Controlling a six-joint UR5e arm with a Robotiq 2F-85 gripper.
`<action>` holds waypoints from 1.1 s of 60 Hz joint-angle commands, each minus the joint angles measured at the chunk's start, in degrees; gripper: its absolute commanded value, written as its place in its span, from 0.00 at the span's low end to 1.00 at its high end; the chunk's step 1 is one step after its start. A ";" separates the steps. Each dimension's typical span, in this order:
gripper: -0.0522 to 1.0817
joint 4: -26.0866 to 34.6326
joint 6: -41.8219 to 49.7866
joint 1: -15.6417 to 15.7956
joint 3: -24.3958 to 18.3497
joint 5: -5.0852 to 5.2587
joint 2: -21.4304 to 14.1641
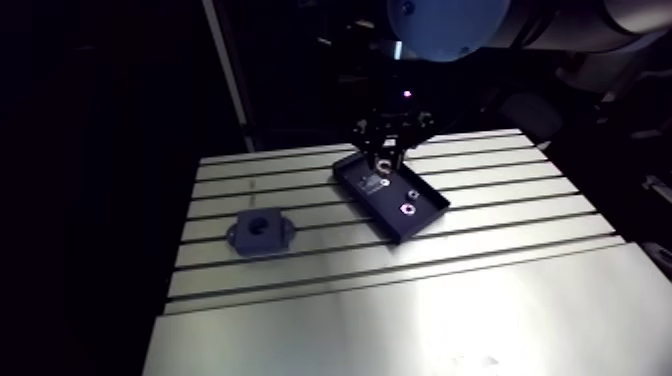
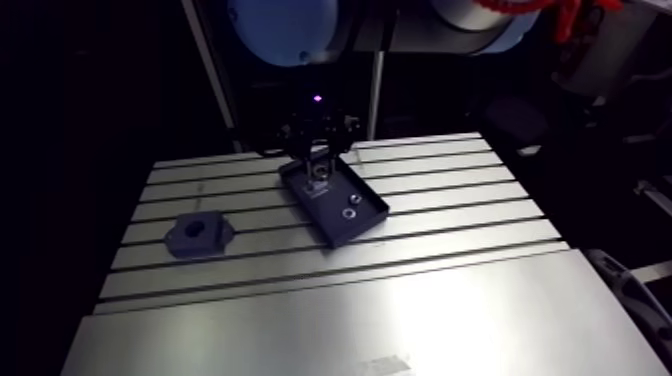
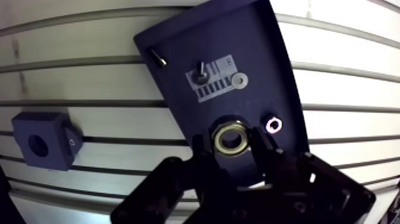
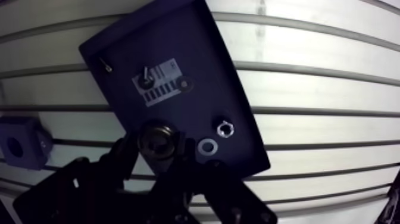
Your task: Pick up the bearing and press it into the housing until flush.
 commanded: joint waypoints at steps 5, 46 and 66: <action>0.60 2.68 0.09 0.32 -1.06 0.14 -3.25; 0.61 6.41 9.33 10.43 -3.96 0.49 -3.55; 0.61 6.07 10.12 14.01 -3.70 1.62 -2.46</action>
